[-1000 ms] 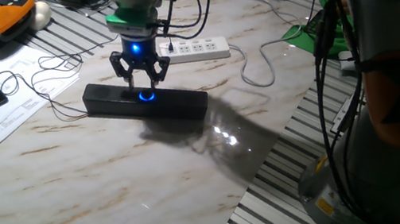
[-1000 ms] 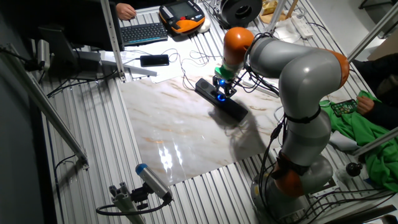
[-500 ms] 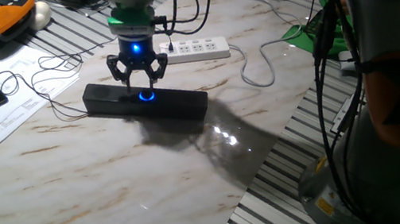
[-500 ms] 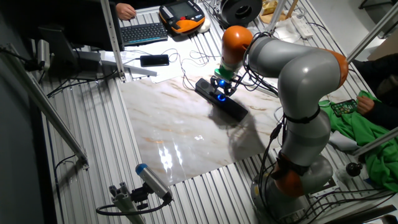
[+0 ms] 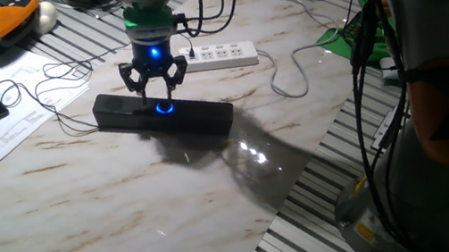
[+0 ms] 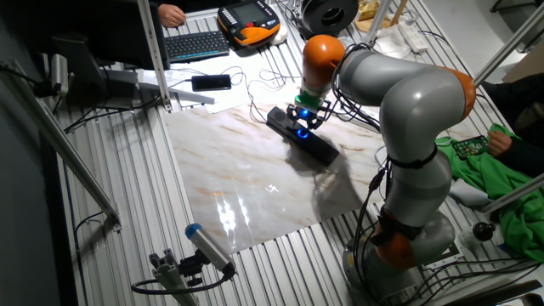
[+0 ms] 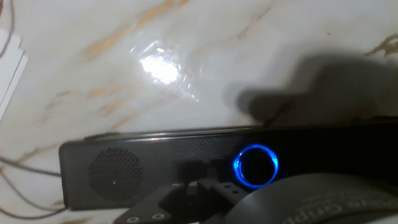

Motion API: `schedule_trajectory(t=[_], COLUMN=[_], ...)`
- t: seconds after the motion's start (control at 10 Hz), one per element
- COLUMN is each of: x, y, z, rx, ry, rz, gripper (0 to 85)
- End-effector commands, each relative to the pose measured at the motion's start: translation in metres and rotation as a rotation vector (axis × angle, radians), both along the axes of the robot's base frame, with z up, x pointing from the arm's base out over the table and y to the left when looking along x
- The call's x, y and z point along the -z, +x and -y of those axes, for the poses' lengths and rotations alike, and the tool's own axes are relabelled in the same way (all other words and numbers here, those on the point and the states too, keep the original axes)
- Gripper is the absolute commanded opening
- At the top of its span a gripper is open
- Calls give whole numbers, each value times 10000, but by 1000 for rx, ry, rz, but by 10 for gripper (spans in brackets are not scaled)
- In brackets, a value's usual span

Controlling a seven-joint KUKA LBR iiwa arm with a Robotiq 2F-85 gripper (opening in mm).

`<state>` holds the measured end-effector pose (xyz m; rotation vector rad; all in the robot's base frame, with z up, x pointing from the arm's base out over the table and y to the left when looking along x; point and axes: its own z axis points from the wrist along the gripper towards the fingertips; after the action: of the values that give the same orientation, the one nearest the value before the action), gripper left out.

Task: Turn the knob to increase the volume of the speaker

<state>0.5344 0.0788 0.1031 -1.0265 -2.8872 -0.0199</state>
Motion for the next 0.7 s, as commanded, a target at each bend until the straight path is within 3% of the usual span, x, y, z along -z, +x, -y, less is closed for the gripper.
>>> schedule_trajectory(t=[0.0,0.1,0.6], x=[-4,-8,-49], y=[2,2,34], z=[-3,-1,3], rx=[-520,-564,-732], ry=[-10,-14,-23], rz=[-1,8,-4], gripper=[510,510,510])
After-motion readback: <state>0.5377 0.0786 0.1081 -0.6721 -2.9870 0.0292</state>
